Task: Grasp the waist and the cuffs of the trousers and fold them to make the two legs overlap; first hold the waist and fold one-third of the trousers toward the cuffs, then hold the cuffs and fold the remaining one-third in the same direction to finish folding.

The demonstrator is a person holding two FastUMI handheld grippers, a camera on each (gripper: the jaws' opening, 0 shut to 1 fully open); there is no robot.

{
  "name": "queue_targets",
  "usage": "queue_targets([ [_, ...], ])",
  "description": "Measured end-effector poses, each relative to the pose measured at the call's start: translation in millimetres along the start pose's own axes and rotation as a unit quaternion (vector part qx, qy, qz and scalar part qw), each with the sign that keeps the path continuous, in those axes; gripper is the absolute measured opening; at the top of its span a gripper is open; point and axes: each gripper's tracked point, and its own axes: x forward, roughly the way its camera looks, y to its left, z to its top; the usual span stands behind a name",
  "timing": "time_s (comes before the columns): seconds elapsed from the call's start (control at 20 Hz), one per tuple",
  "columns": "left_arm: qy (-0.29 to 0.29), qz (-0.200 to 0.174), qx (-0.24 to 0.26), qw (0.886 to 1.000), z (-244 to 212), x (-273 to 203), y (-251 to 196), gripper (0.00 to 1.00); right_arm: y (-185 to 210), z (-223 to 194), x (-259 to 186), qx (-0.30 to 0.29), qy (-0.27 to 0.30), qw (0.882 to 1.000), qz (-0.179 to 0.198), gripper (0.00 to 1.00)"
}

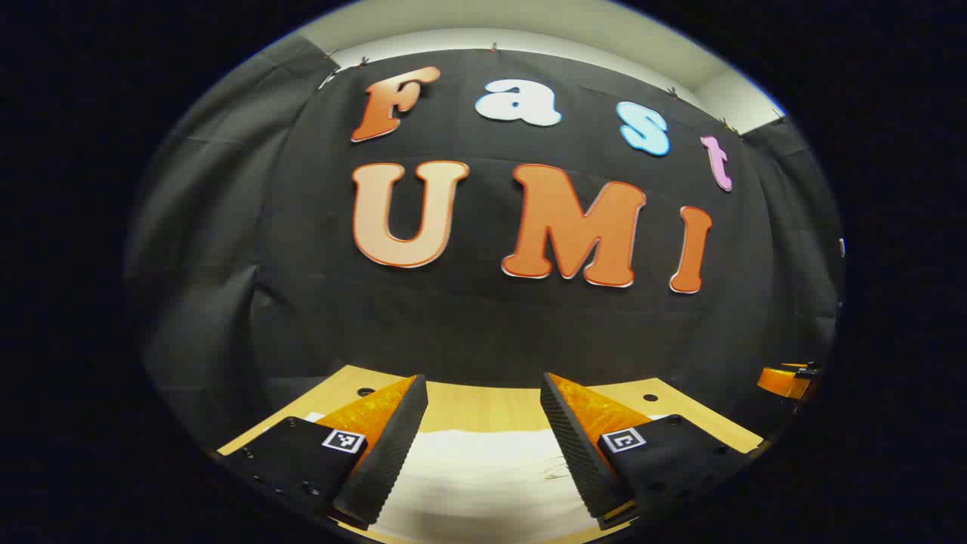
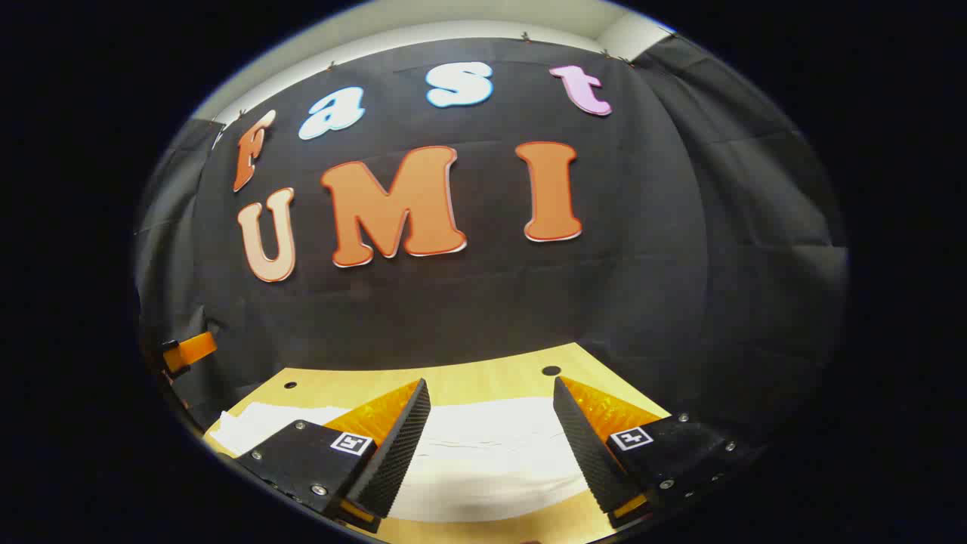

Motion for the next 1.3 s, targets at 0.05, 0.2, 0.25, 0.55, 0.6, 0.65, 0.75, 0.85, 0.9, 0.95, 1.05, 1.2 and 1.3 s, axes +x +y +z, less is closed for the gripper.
queue_targets([
  [0.05,0.003,0.01,-0.007,1.0,4.5,-3.3,28.2,0.97,17.0,2.4,-2.2,-0.002,0.0,1.0,0.007,0.98],
  [0.2,-0.002,0.054,-0.006,0.999,17.3,-17.7,104.0,0.98,60.3,3.2,-8.8,0.006,0.01,0.999,0.033,0.98],
  [0.25,-0.008,0.066,0.0,0.998,23.6,-21.0,124.6,0.99,68.5,3.1,-9.8,0.001,0.013,0.999,0.037,0.98],
  [0.55,-0.003,0.102,-0.007,0.995,25.6,-32.7,181.6,0.99,85.3,7.1,-12.8,0.003,0.022,0.999,0.044,0.98],
  [0.6,-0.004,0.103,-0.004,0.995,25.7,-30.5,181.2,0.99,84.5,5.7,-13.1,0.01,0.026,0.999,0.045,0.98],
  [0.65,-0.004,0.102,0.001,0.995,26.3,-28.3,180.6,0.99,82.4,3.6,-12.9,0.013,0.03,0.999,0.043,1.0],
  [0.75,-0.003,0.099,0.011,0.995,27.9,-24.4,172.1,0.99,71.4,-1.8,-14.0,0.016,0.038,0.999,0.035,0.98],
  [0.85,-0.003,0.097,0.008,0.995,28.7,-17.4,160.1,0.99,55.0,-9.6,-12.5,0.021,0.053,0.998,0.026,0.98],
  [0.9,-0.003,0.095,0.005,0.995,28.0,-14.6,153.2,0.99,45.2,-13.3,-11.0,0.028,0.061,0.997,0.022,0.98],
  [0.95,-0.003,0.094,0.004,0.996,28.2,-11.9,145.5,0.99,32.7,-18.9,-7.7,0.032,0.068,0.997,0.013,0.98],
  [1.05,-0.002,0.1,0.002,0.995,29.5,-5.2,134.8,0.99,-0.3,-33.3,0.8,0.037,0.089,0.995,-0.014,0.98],
  [1.2,-0.005,0.104,-0.005,0.995,33.6,1.8,114.8,0.99,-33.5,-67.8,13.8,0.115,0.152,0.981,-0.03,0.98],
  [1.3,-0.003,0.116,0.004,0.993,30.4,5.2,109.5,0.99,-53.6,-94.8,21.6,0.195,0.189,0.961,-0.058,0.98],
])
